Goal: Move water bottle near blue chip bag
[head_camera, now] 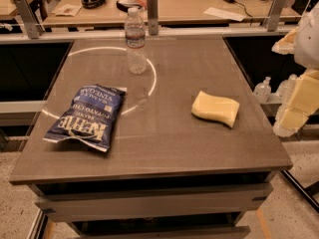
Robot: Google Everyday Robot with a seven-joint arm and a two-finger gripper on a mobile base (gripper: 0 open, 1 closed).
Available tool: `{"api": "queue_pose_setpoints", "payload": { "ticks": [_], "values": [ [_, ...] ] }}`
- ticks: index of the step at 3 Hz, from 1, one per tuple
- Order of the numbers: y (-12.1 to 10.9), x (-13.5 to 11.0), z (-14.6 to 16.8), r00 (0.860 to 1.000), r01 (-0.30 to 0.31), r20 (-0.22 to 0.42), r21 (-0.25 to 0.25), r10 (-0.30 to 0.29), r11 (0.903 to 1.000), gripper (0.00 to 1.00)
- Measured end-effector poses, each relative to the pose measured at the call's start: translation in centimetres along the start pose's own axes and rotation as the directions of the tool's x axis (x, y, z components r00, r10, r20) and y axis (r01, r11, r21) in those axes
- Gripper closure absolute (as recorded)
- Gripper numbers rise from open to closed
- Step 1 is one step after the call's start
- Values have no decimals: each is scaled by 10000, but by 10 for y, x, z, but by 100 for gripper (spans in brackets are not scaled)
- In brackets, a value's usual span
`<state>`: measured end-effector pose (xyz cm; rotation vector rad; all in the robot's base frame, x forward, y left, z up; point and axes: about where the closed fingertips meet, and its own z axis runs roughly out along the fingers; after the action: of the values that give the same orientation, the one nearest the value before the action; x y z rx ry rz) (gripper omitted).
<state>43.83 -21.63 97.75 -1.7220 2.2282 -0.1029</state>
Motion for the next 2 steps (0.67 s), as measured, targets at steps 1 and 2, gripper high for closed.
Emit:
{"api": "queue_pose_setpoints", "payload": {
  "ticks": [1,2],
  "values": [
    [0,0,0,10000,0,0,0,0,10000,0],
    [-5,-1,0,9972,-274,690,-158,285,9995,0]
  ]
}}
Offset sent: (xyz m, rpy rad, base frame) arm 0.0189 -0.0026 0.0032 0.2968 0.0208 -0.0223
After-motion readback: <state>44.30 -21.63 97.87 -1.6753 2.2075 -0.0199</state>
